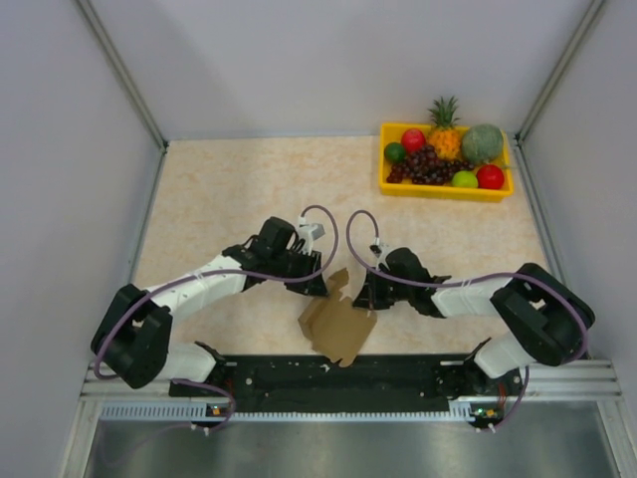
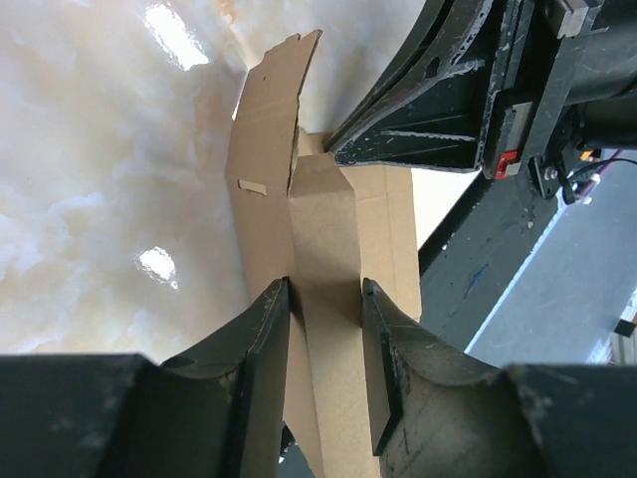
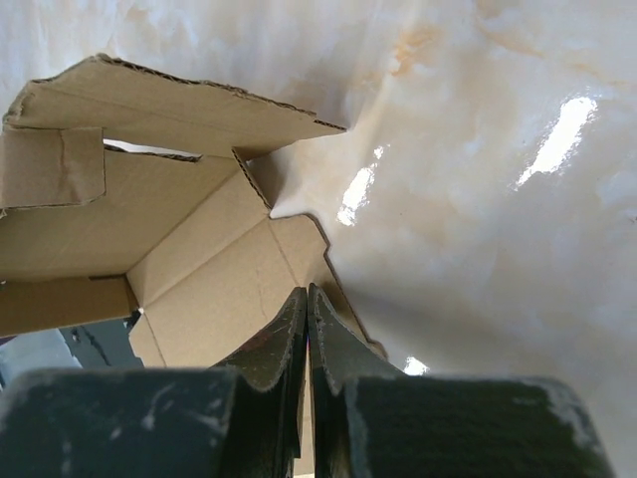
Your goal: Fold the paper box
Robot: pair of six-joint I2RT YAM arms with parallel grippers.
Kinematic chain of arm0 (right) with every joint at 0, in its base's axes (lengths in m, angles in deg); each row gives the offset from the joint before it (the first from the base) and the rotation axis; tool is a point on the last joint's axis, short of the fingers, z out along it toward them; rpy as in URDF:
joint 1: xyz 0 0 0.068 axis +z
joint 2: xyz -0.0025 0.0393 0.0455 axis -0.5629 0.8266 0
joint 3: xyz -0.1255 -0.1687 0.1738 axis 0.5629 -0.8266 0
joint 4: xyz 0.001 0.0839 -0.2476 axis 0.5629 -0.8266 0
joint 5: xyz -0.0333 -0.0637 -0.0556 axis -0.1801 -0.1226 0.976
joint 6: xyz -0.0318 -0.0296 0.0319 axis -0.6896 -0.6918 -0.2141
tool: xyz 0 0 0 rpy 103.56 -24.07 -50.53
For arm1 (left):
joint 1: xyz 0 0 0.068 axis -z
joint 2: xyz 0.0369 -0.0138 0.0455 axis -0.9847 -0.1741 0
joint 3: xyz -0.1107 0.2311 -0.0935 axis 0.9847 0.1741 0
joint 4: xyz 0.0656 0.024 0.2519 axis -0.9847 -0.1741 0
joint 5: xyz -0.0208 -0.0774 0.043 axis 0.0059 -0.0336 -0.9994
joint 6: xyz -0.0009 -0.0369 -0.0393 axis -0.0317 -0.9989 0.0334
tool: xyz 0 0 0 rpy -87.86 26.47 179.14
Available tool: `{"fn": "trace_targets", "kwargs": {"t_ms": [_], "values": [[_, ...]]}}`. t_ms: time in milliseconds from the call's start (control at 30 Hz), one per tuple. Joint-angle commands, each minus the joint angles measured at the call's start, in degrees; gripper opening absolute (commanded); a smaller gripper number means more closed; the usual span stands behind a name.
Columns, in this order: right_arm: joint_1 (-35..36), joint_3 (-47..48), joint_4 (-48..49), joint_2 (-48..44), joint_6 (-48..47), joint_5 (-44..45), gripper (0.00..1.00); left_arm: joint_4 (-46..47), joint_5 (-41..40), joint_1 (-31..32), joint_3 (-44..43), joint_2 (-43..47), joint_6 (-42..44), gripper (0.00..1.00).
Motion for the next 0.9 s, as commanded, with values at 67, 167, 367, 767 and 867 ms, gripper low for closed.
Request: {"fn": "trace_targets", "kwargs": {"t_ms": [67, 167, 367, 767, 867], "values": [[0.38, 1.2, -1.19, -0.73, -1.94, 3.38, 0.0, 1.03, -3.98, 2.08, -0.07, -0.86, 2.5, 0.32], [0.74, 1.55, -0.93, -1.43, -2.03, 3.47, 0.0, 0.5, -7.32, 2.96, 0.46, -0.08, 3.73, 0.31], [0.74, 2.87, -2.06, -4.93, -3.61, 2.77, 0.04, 0.85, -13.48, 6.12, 1.51, 2.29, 4.27, 0.3], [-9.72, 9.01, 2.94, -6.27, -22.57, -15.22, 0.55, -0.99, -13.49, 7.1, -0.94, 2.83, 6.55, 0.3], [-11.13, 7.63, 10.56, -2.32, -29.97, -22.97, 0.65, -2.05, -12.87, 7.1, -2.09, 2.74, 7.95, 0.3]]}}
